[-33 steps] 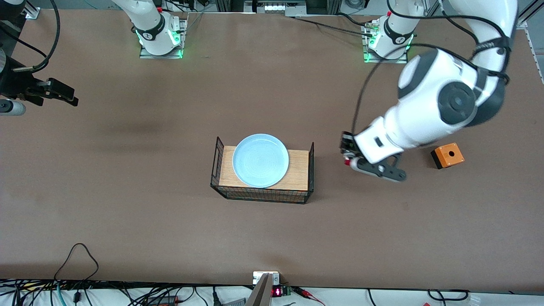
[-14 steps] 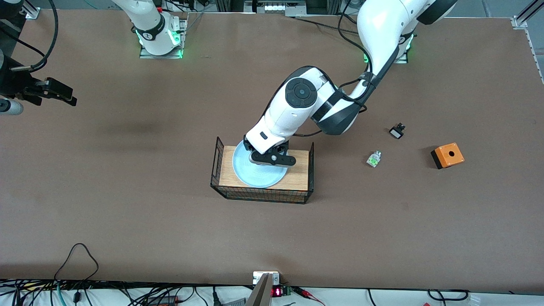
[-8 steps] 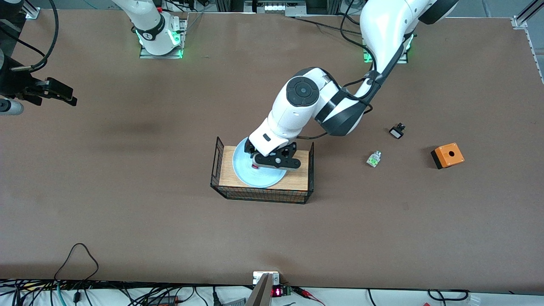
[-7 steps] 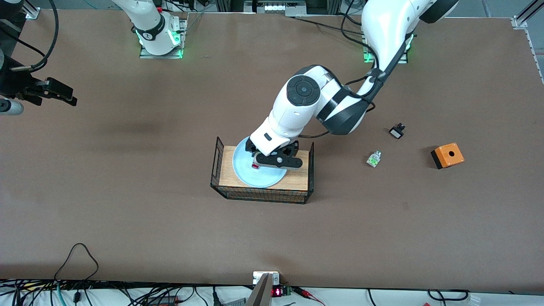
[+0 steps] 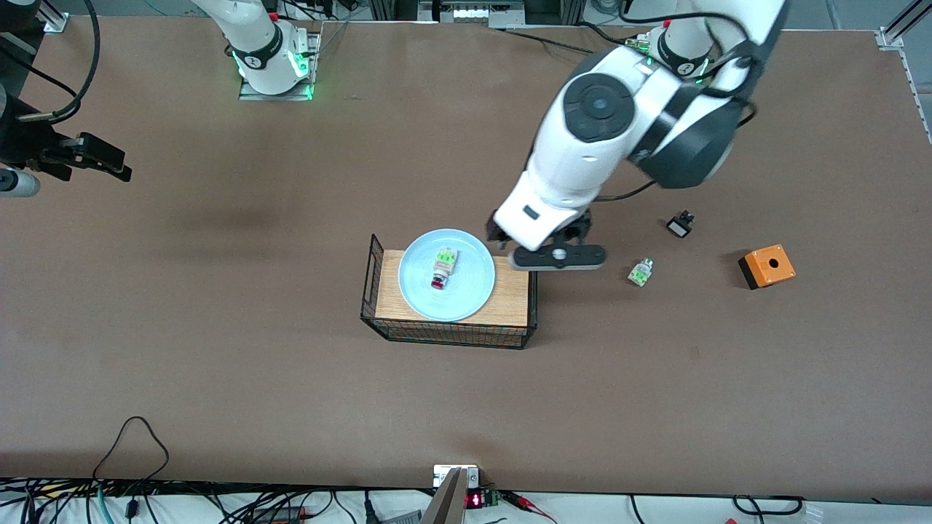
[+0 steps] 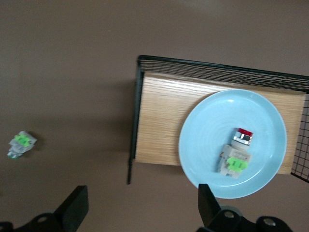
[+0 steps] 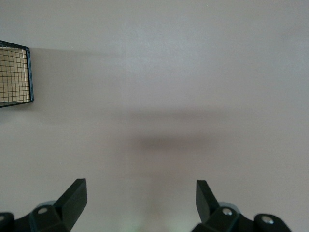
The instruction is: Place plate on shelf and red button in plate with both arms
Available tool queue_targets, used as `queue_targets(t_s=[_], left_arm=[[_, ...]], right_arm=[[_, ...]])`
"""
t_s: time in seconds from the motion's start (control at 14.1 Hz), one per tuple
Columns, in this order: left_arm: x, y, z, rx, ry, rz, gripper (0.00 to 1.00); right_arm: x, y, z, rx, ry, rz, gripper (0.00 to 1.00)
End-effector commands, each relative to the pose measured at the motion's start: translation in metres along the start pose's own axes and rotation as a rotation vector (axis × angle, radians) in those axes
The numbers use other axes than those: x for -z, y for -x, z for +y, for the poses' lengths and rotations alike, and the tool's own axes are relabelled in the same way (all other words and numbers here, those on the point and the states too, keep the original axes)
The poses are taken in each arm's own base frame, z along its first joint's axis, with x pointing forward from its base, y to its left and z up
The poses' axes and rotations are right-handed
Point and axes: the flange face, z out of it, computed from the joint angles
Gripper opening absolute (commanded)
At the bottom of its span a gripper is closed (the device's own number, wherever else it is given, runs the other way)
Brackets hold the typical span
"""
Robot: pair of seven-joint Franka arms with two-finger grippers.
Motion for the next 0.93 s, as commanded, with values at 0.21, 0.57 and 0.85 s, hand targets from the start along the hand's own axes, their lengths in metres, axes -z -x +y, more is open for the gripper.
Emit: queue_targets(t_s=[0.21, 0.57, 0.85], left_arm=[[0.047, -0.020, -0.101, -0.089, -0.105, -0.063, 1.00], [0.085, -0.036, -0.198, -0.182, -0.129, -0.108, 1.00], [0.111, -0.026, -0.245, -0.104, -0.160, -0.045, 1.00]], right_arm=[[0.009, 0.002, 0.000, 0.008, 0.010, 0.006, 1.00], [0.010, 0.002, 0.001, 0.007, 0.012, 0.008, 1.00], [0.012, 0.002, 0.002, 0.005, 0.011, 0.011, 1.00]])
